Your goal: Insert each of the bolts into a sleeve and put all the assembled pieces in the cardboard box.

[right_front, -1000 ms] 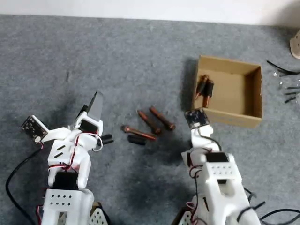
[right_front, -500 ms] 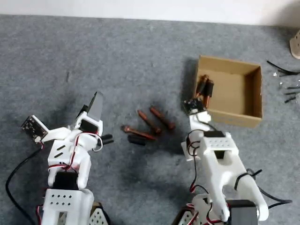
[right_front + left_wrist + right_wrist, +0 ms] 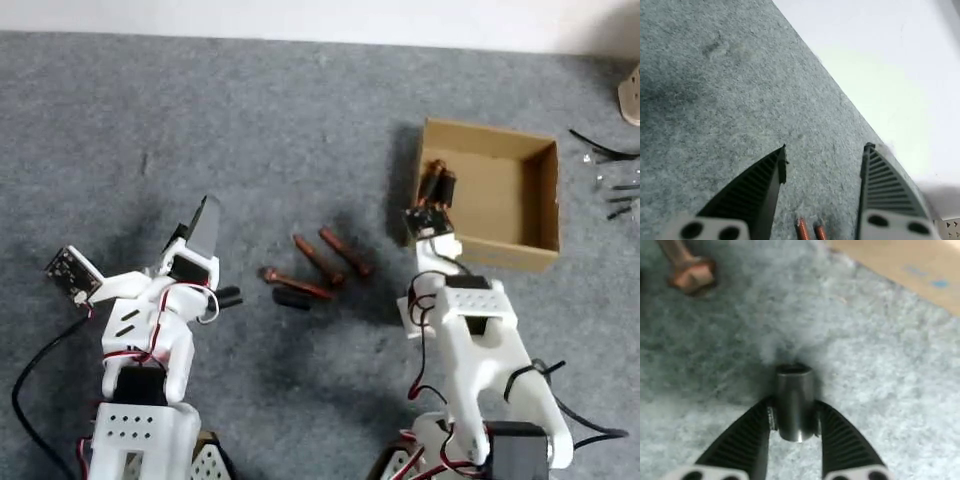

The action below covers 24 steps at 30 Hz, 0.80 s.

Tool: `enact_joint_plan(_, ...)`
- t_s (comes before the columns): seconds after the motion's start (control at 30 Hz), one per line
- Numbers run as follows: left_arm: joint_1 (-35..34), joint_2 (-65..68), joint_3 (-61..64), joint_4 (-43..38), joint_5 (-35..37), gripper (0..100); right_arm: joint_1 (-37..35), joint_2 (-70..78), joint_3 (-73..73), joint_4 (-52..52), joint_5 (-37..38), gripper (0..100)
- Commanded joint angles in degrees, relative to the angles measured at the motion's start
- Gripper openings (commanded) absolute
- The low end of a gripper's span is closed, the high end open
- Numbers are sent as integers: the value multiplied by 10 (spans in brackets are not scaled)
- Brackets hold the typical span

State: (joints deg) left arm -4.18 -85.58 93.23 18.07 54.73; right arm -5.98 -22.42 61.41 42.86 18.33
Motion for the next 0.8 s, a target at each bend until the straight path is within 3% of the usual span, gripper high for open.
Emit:
enact_joint_plan(0.0,12,0,-35,3,1,234,0,-131,56,-25,11,5)
enact_joint_plan(0.2,73,1,-36,11,-55,234,1,-373,183,-39,14,4)
enact_joint_plan(0.43,89,1,-98,132,-63,234,30,-611,288,-18,13,4)
enact_joint_plan(0.63,89,7,-144,212,-63,234,31,-710,320,55,15,4)
enact_joint_plan(0.77,99,107,-191,224,-89,234,32,-722,320,59,15,4)
